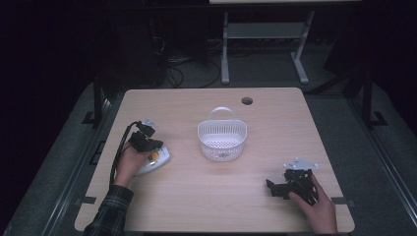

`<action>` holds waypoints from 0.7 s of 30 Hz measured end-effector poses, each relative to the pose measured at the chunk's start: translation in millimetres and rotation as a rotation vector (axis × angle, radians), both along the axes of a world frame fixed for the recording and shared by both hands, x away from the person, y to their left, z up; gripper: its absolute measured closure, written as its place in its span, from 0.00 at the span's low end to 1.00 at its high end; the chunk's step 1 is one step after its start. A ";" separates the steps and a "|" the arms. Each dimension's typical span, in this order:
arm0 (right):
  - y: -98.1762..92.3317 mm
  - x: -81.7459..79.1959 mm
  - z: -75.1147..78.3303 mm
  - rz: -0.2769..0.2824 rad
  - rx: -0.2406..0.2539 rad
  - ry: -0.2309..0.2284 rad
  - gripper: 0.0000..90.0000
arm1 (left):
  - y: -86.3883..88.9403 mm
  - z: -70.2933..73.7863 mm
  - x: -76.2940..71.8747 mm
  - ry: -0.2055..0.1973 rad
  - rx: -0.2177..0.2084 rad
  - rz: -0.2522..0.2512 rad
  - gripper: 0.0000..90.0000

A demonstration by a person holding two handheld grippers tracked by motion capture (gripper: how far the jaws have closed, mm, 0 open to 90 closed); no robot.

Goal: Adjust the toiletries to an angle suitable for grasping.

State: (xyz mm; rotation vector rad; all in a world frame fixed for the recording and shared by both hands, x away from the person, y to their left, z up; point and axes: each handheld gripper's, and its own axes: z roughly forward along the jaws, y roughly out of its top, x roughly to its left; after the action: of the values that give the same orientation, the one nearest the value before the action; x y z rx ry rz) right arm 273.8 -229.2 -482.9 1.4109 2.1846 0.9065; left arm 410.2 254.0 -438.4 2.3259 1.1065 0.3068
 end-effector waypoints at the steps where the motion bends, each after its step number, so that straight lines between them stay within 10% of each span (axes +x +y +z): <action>1: 0.0 0.0 0.0 0.000 0.000 0.000 0.00 | 0.0 0.0 0.0 0.000 0.000 0.000 1.00; 21: 0.2 -0.6 -0.1 0.001 0.000 -0.001 0.00 | -23.7 1.2 -32.0 0.014 -0.003 -0.083 1.00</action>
State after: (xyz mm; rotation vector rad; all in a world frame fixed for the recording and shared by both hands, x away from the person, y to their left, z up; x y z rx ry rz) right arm 273.3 -229.0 -482.9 1.4092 2.1843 0.9069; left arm 378.1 230.3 -437.2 2.3675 1.0125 0.2585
